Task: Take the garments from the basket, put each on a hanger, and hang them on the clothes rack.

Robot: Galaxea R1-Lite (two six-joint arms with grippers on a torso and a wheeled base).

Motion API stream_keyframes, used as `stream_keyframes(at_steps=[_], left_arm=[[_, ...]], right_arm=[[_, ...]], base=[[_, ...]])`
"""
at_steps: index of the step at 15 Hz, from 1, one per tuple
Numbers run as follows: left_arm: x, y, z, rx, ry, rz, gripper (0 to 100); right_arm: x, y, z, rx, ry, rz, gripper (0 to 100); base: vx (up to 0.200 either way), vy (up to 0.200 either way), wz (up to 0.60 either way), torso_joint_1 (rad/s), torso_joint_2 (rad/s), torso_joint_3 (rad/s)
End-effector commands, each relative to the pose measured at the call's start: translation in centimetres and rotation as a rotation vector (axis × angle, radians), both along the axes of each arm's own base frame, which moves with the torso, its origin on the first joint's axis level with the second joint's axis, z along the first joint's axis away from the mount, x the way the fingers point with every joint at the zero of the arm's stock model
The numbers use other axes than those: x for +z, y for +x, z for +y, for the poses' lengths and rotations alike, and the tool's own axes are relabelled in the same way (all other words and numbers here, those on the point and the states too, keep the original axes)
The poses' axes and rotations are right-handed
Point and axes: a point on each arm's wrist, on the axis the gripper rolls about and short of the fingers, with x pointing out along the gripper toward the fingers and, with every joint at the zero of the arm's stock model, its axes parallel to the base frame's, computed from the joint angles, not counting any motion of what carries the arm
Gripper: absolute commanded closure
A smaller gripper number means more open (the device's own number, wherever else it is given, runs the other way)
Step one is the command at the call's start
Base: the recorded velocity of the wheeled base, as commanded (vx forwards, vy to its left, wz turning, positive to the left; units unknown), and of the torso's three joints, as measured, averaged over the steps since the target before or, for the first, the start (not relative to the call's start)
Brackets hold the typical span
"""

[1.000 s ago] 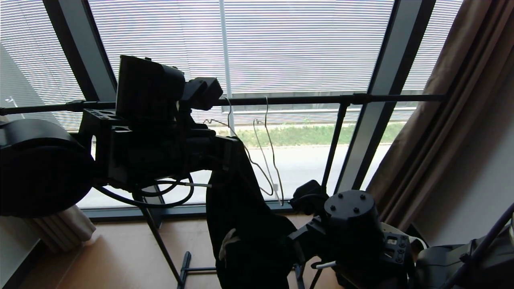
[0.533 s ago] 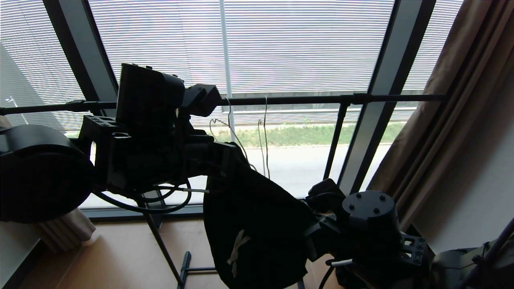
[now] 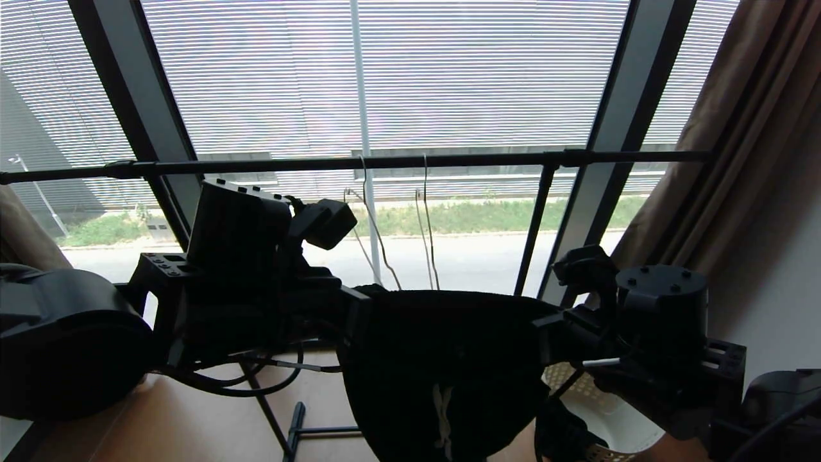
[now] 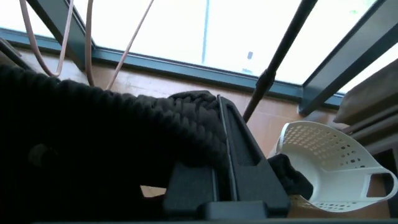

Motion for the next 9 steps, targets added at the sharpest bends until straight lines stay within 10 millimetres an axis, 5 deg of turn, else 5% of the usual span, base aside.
stream_keyframes(at_steps=[1, 3, 4, 9], left_arm=[[-2.0, 0.1, 0.0, -0.011, 0.02, 0.032, 100], [-2.4, -0.1, -0.2, -0.029, 0.036, 0.03, 100], [-2.5, -0.2, -0.3, -0.034, 0.038, 0.033, 0], [-1.9, -3.9, 2.2, -0.04, 0.029, 0.018, 0]], right_arm=[[0.5, -0.2, -0.5, -0.027, 0.049, -0.005, 100], [0.5, 0.1, -0.6, -0.04, 0.058, -0.005, 100], [0.7, 0.1, -0.6, -0.04, 0.062, -0.01, 100], [3.0, 0.5, -2.4, -0.096, 0.102, -0.078, 100]], base=[[0.0, 0.0, 0.0, 0.0, 0.0, 0.0], [0.0, 0.0, 0.0, 0.0, 0.0, 0.0], [0.0, 0.0, 0.0, 0.0, 0.0, 0.0], [0.0, 0.0, 0.0, 0.0, 0.0, 0.0]])
